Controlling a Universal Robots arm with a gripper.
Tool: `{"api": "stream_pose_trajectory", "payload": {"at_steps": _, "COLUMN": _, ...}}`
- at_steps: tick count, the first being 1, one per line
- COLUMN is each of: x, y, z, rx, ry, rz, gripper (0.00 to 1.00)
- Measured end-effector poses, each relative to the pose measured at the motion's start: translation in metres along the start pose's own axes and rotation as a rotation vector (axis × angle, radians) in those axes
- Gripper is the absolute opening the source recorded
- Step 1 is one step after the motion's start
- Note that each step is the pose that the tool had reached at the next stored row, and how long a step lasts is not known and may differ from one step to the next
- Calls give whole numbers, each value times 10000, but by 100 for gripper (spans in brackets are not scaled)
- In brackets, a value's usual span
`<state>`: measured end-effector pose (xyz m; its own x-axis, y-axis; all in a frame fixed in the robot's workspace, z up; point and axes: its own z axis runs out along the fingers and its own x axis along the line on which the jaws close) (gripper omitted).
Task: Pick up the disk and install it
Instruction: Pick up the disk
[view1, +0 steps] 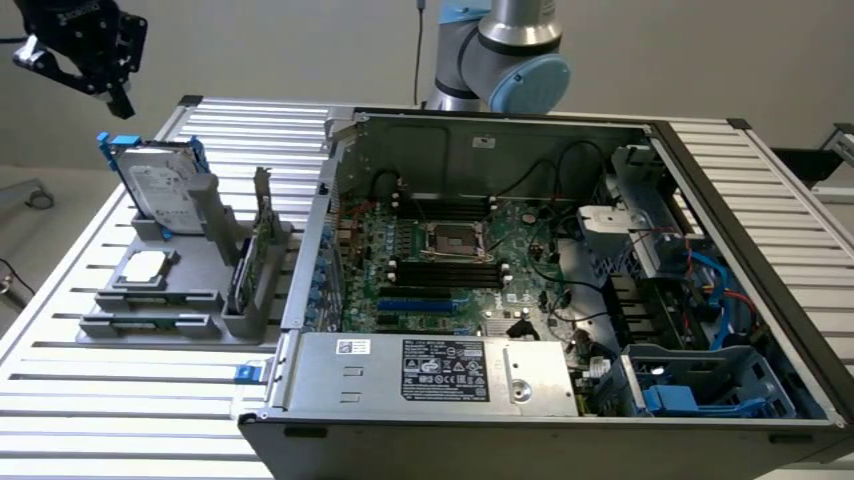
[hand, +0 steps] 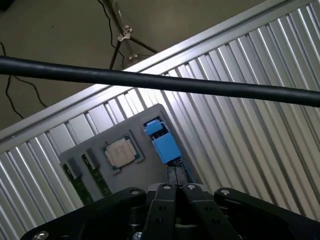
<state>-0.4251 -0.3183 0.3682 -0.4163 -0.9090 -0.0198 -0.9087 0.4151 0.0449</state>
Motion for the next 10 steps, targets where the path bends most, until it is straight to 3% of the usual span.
{"api": "stream_pose_trajectory", "payload": {"at_steps": 10, "x": 0, "y": 0, "z": 4, "rx": -36, "ry": 81, "rz": -1823, "gripper": 11}}
